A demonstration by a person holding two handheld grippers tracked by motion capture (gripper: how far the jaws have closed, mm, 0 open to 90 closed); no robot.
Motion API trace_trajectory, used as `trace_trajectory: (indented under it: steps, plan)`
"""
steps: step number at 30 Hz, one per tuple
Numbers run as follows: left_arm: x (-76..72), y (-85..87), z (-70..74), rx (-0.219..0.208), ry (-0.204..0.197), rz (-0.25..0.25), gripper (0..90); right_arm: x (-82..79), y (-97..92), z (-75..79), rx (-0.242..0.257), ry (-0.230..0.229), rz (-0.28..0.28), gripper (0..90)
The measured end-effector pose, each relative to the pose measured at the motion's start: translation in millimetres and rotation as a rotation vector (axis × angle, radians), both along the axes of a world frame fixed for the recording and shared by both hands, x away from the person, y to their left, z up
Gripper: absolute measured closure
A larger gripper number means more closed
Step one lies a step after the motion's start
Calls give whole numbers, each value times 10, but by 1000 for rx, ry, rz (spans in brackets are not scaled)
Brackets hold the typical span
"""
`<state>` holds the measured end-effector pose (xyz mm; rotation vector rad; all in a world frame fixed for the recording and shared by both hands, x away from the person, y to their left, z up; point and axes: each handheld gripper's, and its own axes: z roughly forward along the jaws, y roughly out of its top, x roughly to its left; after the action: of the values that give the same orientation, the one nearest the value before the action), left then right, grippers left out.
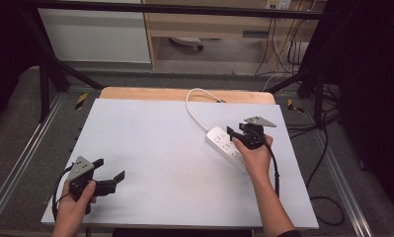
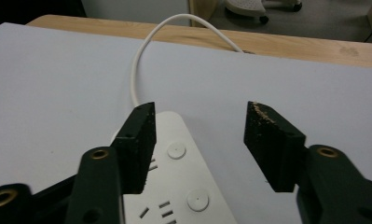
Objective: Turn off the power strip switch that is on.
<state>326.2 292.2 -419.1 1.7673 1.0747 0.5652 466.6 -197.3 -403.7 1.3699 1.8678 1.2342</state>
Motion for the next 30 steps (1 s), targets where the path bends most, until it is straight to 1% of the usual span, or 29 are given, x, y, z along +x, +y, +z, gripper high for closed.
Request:
trace_trajectory:
  steps: [1, 3, 4, 6, 7, 9, 10, 12, 14, 16, 23, 25, 30]
  plan:
    - [0, 0, -1, -2, 1, 1, 60, 4, -9, 9, 1, -4, -10, 386]
    - [1, 2, -2, -2, 2, 0, 60, 13, -26, 24, 13, 4, -16, 328]
    - [1, 2, -2, -2, 2, 1, 60, 19, -33, 34, 20, 14, -15, 308]
    - [1, 2, -1, -3, 2, 0, 60, 20, -43, 51, 21, 13, -17, 287]
    - [1, 2, -1, -3, 2, 0, 60, 20, -47, 61, 19, 13, -18, 270]
    - [1, 2, -2, -2, 2, 0, 60, 25, -49, 80, 15, 26, -18, 194]
    - [1, 3, -2, -1, 2, 0, 60, 27, -48, 89, 4, 27, -22, 170]
    - [1, 3, -2, -1, 2, 0, 60, 20, -44, 114, 0, 28, -27, 126]
    - [1, 4, -3, -1, 3, 0, 59, 16, -45, 136, -8, 27, -19, 92]
    - [3, 5, -3, 1, 3, 0, 60, 15, -43, 159, -6, 34, -10, 57]
    - [4, 8, -4, 2, 3, 2, 60, -12, -55, 261, -1, 32, 3, 45]
    - [3, 5, -5, -1, 5, 1, 60, -18, -61, 284, -10, 28, 3, 44]
    - [3, 4, -5, 0, 5, 2, 60, -45, -82, 333, -1, 26, 13, 43]
